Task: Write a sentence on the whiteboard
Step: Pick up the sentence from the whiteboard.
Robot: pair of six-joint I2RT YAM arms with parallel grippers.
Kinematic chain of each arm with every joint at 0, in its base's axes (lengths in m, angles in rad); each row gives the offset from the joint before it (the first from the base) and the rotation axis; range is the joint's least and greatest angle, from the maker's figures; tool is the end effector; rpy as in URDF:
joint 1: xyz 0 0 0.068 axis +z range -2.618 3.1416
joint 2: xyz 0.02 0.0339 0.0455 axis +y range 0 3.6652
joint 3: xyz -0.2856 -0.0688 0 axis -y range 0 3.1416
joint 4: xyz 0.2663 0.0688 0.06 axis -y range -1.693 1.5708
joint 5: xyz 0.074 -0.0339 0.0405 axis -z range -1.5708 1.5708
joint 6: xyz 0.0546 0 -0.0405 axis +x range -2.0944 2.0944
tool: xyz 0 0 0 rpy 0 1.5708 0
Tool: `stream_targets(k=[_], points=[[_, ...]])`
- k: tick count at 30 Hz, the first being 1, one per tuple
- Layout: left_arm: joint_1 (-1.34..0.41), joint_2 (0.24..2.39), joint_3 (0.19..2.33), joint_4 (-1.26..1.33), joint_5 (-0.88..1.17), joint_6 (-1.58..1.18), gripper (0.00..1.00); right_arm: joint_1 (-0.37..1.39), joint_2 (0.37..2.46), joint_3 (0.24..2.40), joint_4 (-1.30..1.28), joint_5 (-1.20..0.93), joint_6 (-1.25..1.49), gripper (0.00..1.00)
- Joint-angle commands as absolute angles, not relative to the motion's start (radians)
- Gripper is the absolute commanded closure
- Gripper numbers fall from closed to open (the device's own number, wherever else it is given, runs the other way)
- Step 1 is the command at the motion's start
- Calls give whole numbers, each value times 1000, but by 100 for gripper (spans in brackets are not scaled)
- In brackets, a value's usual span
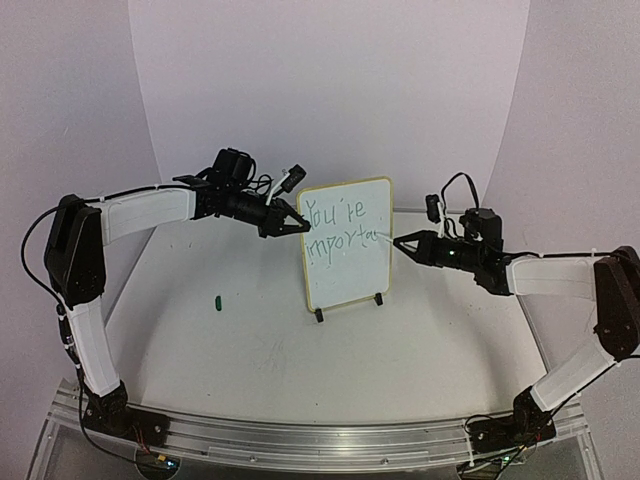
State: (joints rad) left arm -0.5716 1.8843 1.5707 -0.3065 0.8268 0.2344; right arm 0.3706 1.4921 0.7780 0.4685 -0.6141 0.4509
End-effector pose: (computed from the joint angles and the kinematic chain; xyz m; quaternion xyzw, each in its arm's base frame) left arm 0.3737 -0.2882 0.2956 0.4884 0.6769 -0.4224 0.3532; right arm 0.3178 0.1572 0.2403 -0.1556 0.7584 0.4526 0.4425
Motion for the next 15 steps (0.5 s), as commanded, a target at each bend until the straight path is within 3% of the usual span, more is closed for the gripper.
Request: stream_targets(k=[1, 15], points=[[-597, 1907, 1572, -410, 839, 257, 100, 368, 1453, 798, 531, -571, 465, 100], [-597, 1906, 1573, -410, 839, 257, 100, 368, 1448, 768, 535, -525, 476, 100]])
